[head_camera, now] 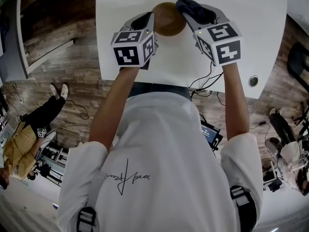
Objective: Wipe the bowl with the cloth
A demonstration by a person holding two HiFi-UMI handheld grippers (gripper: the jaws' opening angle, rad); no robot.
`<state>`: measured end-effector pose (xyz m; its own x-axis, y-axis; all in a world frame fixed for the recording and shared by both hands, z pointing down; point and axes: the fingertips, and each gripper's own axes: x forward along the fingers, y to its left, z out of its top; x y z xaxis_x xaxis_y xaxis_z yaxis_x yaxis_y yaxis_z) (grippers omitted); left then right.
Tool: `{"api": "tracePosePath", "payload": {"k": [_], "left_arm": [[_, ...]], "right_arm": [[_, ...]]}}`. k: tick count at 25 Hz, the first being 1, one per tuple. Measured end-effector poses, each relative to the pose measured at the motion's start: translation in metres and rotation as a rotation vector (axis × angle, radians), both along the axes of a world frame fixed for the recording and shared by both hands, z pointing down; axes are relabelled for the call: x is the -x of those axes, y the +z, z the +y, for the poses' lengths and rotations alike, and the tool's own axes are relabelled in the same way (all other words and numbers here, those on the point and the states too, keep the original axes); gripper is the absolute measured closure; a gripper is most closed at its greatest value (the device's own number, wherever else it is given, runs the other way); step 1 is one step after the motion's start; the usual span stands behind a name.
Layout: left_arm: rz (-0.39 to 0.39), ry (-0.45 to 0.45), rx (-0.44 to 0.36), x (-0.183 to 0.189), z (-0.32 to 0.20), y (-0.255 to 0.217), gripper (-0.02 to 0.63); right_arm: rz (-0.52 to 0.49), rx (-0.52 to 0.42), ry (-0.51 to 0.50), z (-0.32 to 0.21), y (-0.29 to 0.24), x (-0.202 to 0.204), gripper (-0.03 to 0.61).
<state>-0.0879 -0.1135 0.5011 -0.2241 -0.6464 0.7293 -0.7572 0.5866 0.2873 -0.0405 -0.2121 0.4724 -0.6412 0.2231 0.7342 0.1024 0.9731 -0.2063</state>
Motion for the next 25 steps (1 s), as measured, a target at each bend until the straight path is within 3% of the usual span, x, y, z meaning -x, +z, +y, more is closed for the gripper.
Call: {"api": "tracePosePath", "payload": {"k": [13,25], "left_arm": [[0.003,-0.007,0.002,0.003,0.001,0.007,0.612],[0.007,-0.018,-0.003,0.002,-0.002,0.005,0.612]], "right_arm": [[-0.011,-0.11,-0.115,0.01,0.004,0.017,0.457],[-0.02,-0.111,-0.089,0.003,0.003,0.015,0.456]]}}
